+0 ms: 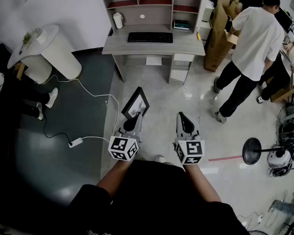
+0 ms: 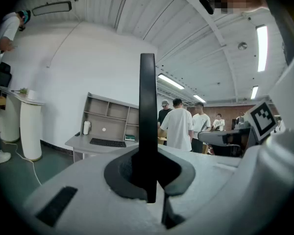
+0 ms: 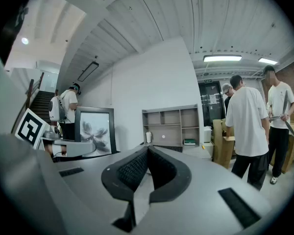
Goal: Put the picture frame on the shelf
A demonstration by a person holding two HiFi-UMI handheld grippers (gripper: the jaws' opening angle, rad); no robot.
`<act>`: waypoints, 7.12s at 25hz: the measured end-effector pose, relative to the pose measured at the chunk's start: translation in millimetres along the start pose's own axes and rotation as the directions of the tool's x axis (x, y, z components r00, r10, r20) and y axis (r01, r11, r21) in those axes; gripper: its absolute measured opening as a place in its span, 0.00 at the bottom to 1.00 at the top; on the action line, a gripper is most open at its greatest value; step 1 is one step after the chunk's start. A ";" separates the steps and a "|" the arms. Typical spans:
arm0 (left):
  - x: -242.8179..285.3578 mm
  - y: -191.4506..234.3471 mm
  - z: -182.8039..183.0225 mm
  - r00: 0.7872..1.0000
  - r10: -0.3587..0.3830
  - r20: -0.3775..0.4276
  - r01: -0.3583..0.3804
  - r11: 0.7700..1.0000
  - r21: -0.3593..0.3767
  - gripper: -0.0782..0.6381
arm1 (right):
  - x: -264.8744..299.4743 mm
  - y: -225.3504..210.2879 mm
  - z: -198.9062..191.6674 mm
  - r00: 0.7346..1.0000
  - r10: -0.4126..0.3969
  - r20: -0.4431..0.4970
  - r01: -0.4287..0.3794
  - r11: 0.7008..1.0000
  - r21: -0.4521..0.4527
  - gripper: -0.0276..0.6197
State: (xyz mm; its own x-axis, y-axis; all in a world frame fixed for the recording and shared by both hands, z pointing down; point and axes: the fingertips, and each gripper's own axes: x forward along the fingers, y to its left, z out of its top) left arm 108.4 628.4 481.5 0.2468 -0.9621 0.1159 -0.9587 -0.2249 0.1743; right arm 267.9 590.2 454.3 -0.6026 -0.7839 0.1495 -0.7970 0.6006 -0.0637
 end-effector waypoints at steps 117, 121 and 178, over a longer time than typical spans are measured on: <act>775.3 413.2 158.5 0.988 -0.099 -0.122 0.096 0.995 -0.032 0.14 | 837.1 -355.2 111.7 0.987 -0.014 -0.157 0.029 0.995 0.093 0.06; 774.8 422.3 165.7 0.987 -0.114 -0.109 0.110 0.993 -0.048 0.14 | 847.1 -346.0 118.9 0.990 -0.022 -0.140 0.035 0.996 0.088 0.06; 1034.6 376.6 187.4 0.767 -0.450 -0.457 0.492 0.870 -0.032 0.30 | 858.3 -402.8 171.9 0.975 -0.218 -0.038 0.221 0.971 0.097 0.06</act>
State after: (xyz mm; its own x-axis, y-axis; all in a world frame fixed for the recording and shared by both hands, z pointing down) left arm -23.9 -480.5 483.8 0.6858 -0.5659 0.4576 -0.7082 -0.6639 0.2403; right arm 64.9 -351.5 438.7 -0.4125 -0.8894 0.1970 -0.9104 0.3948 -0.1241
